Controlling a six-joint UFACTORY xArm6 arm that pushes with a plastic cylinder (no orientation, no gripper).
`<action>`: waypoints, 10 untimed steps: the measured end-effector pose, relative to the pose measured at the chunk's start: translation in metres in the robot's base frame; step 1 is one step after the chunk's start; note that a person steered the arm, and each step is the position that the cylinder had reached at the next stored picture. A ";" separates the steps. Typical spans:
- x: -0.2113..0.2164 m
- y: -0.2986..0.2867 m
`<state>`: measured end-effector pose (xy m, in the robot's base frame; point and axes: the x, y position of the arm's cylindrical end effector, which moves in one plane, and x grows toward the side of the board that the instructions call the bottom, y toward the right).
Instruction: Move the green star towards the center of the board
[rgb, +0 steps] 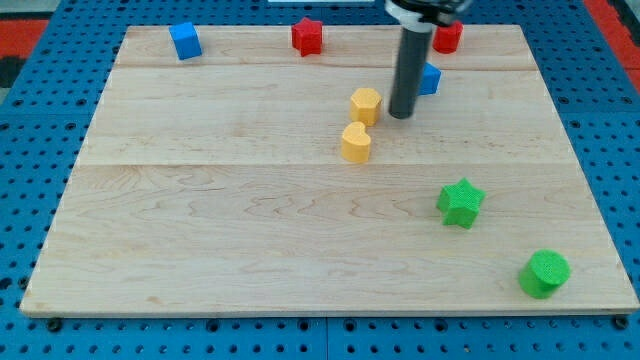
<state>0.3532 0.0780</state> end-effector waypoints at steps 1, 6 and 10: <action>-0.001 -0.077; 0.016 -0.257; 0.033 -0.141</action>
